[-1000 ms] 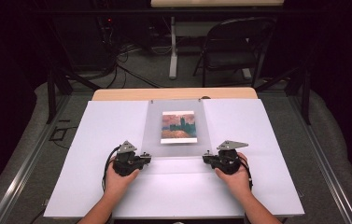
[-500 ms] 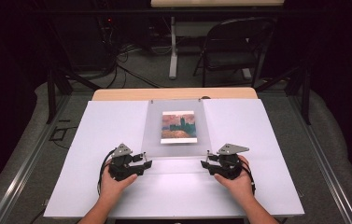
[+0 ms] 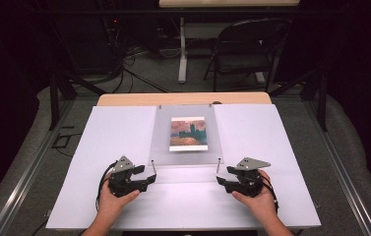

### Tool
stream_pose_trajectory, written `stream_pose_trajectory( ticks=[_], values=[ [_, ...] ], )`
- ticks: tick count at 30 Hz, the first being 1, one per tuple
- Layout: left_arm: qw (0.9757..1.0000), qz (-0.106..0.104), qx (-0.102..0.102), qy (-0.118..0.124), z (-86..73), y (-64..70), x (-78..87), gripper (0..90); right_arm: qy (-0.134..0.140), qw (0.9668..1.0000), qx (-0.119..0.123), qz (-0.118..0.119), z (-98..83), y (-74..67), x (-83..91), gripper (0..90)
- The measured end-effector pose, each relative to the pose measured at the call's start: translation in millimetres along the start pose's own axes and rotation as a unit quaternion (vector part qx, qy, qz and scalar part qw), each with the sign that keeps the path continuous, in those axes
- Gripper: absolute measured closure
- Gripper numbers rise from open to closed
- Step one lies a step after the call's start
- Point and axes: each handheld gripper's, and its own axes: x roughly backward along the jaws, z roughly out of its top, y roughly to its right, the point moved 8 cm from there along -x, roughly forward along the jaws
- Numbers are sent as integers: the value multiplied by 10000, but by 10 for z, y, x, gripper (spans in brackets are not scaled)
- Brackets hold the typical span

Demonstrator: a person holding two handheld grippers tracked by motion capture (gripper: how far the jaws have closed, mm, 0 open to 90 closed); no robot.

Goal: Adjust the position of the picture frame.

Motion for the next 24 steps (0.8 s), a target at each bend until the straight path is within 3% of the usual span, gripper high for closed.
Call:
stream_pose_trajectory(
  ticks=[6, 10, 14, 17, 21, 24],
  values=[
    [10000, 22, -84, 17, -41, 5, 94, 356, 87, 10000, -7, -44, -16, -8, 125, 411],
    [9998, 154, -119, 82, -78, -7, 193, 351, 125, 9998, -125, -83, -63, 12, 236, 393],
    [9996, 197, 10, 196, -108, -42, 294, 348, 204, 9994, -198, -185, -108, 74, 362, 388],
    [9988, 416, -39, 265, -121, -123, 356, 354, 315, 9985, -343, -281, -126, 155, 433, 383],
    [9982, 357, 301, 365, -113, -200, 381, 351, 519, 9965, -549, -351, -108, 267, 484, 378],
    [9979, 317, 411, 375, -119, -245, 374, 351, 536, 9954, -695, -389, -125, 328, 486, 368]
  ],
)
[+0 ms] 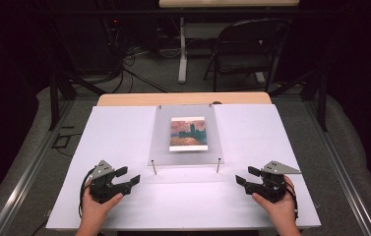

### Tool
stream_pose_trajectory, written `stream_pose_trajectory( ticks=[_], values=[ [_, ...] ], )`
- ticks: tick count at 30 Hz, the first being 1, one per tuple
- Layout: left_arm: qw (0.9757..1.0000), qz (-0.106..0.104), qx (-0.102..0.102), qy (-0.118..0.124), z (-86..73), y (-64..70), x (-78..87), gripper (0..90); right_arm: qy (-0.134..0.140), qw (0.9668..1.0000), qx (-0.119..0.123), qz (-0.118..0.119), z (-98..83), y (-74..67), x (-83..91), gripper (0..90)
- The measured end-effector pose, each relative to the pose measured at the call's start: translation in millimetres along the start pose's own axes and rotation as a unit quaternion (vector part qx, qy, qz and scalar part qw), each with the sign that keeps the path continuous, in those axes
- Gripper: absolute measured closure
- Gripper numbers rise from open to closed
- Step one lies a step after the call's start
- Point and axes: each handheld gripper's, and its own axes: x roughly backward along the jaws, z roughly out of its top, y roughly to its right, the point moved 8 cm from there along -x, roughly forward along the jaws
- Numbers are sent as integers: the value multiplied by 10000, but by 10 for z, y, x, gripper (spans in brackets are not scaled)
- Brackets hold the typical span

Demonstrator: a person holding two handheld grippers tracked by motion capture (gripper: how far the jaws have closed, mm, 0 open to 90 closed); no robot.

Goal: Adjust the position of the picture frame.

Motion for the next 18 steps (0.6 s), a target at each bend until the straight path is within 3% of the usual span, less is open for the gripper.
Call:
stream_pose_trajectory(
  ticks=[4, 10, 15, 18],
  values=[
    [9998, -36, 201, 56, 24, -62, -20, 355, -54, 9999, -122, -49, -8, 55, -24, 354],
    [9993, -14, 350, 134, 156, -158, -87, 355, -252, 9993, -250, -85, 8, 106, -106, 341],
    [9997, 32, 227, 120, 286, -195, -175, 361, -290, 9990, -340, -11, 135, 132, -151, 346],
    [9996, 56, 175, 194, 410, -233, -244, 362, -322, 9993, -191, -7, 229, 160, -212, 420]
  ],
)
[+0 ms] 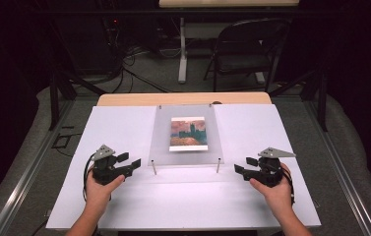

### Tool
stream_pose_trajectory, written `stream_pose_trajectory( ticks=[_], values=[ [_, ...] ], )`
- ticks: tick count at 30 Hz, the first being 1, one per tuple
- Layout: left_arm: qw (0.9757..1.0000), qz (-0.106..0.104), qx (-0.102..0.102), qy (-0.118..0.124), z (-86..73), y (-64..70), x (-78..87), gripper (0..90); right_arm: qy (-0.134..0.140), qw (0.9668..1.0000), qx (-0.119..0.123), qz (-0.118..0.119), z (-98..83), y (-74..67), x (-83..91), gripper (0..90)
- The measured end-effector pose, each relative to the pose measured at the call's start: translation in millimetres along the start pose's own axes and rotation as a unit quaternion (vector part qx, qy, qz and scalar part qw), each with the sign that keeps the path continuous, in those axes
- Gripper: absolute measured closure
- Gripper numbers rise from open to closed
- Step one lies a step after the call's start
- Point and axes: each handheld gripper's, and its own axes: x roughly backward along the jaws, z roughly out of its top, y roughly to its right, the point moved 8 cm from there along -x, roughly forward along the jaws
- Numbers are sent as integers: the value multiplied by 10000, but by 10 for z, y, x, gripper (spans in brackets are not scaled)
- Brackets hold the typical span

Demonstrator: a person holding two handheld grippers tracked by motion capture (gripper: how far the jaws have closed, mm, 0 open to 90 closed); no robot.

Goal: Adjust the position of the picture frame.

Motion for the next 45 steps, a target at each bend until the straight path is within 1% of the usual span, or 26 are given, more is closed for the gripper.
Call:
stream_pose_trajectory(
  ticks=[1, 3, 5, 6, 8, 9, 12, 13, 14, 16, 19, 21, 24, 27, 29, 31, 33, 34, 36, 40, 44, 45],
  values=[
    [10000, 6, -1, 10, 19, -5, -12, 362, -25, 9999, 73, 66, 52, 0, -44, 426],
    [10000, -6, 20, 36, 87, -22, -68, 361, -47, 9999, 98, 116, 111, -3, -97, 419],
    [9999, -40, 103, 45, 155, -35, -133, 355, -8, 9998, 115, 156, 179, -9, -158, 420],
    [9999, -60, 148, 60, 185, -36, -164, 355, -43, 9998, 126, 173, 206, -15, -182, 419],
    [9998, -94, 200, 30, 235, -39, -216, 355, -23, 9997, 205, 160, 269, -7, -230, 419],
    [9997, -119, 196, 16, 251, -40, -233, 355, -36, 9996, 206, 180, 292, -5, -254, 415],
    [9997, -104, 205, -75, 297, -69, -286, 355, -176, 9994, 115, 266, 324, 0, -340, 410],
    [9996, -97, 227, -107, 311, -83, -303, 356, -233, 9994, 104, 249, 332, 9, -362, 408],
    [9996, -71, 258, -113, 328, -101, -318, 356, -264, 9994, 121, 168, 348, 27, -387, 404],
    [9993, -65, 342, -127, 370, -138, -343, 355, -289, 9994, 174, 103, 388, 62, -413, 399],
    [9986, -54, 519, -95, 437, -190, -374, 355, -262, 9996, 19, 103, 454, 102, -458, 385],
    [9982, -51, 597, -97, 488, -230, -396, 355, -277, 9996, 0, 80, 489, 137, -483, 379],
    [9978, 19, 653, -105, 544, -274, -428, 355, -240, 9997, -32, 6, 560, 196, -529, 375],
    [9979, 31, 641, -120, 599, -308, -455, 355, -221, 9997, -51, -51, 635, 247, -559, 375],
    [9978, 78, 648, -120, 638, -335, -480, 355, -201, 9997, -82, -83, 681, 266, -580, 375],
    [9977, 96, 656, -123, 672, -362, -499, 355, -226, 9997, -50, -94, 728, 284, -602, 375],
    [9973, 98, 704, -159, 709, -384, -520, 355, -216, 9997, -66, -108, 783, 290, -624, 375],
    [9973, 155, 700, -170, 734, -401, -536, 355, -212, 9997, -40, -119, 803, 296, -632, 376],
    [9972, 194, 698, -193, 773, -421, -560, 355, -211, 9997, -52, -125, 858, 299, -653, 377],
    [9971, 272, 678, -233, 857, -439, -616, 355, -165, 9997, 23, -154, 983, 298, -719, 378],
    [9975, 224, 627, -231, 947, -432, -667, 373, -196, 9996, 1, -190, 1085, 304, -799, 379],
    [9974, 200, 647, -237, 967, -428, -681, 382, -192, 9996, -11, -205, 1112, 308, -823, 379]
  ],
)
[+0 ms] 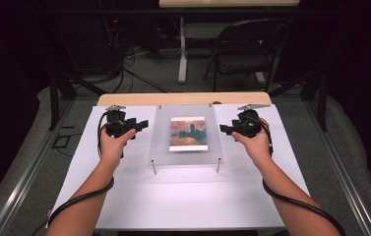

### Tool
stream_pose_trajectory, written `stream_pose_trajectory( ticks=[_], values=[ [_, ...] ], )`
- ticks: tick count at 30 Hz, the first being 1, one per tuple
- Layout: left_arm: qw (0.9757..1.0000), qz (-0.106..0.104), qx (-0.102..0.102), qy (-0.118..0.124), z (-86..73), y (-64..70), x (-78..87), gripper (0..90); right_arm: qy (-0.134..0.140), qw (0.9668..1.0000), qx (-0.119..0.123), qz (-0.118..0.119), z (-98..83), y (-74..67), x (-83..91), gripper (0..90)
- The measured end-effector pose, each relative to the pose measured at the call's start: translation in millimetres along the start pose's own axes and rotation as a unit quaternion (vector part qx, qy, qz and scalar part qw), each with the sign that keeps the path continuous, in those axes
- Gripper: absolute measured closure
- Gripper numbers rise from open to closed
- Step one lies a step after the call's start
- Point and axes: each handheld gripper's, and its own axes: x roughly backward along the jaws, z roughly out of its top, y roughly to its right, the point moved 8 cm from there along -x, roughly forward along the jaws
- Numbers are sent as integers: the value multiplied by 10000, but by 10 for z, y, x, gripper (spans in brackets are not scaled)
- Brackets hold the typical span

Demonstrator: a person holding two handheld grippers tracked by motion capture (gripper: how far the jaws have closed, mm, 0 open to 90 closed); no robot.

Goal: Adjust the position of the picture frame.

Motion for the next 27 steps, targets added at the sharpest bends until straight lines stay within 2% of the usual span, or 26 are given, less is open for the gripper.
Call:
stream_pose_trajectory(
  ticks=[3, 8, 12, 15, 20, 27],
  values=[
    [10000, 8, 68, 15, 53, 4, -51, 383, 30, 9999, -85, -48, 80, 10, -56, 379],
    [9999, 58, 120, -50, 88, 2, -167, 382, -14, 10000, -68, -70, 152, -3, -174, 381],
    [9996, 171, 71, -193, 64, -2, -309, 382, -66, 9999, -134, -62, 169, -4, -300, 380],
    [9995, 171, 39, -253, 40, 23, -421, 382, -102, 9995, -283, -53, 157, 10, -401, 380],
    [9993, 182, -26, -341, -28, 50, -556, 381, -149, 9993, -335, -59, 93, 21, -540, 380],
    [9991, 169, 158, -354, -125, 34, -659, 376, -227, 9988, -426, -25, 1, 28, -630, 378]
  ],
)
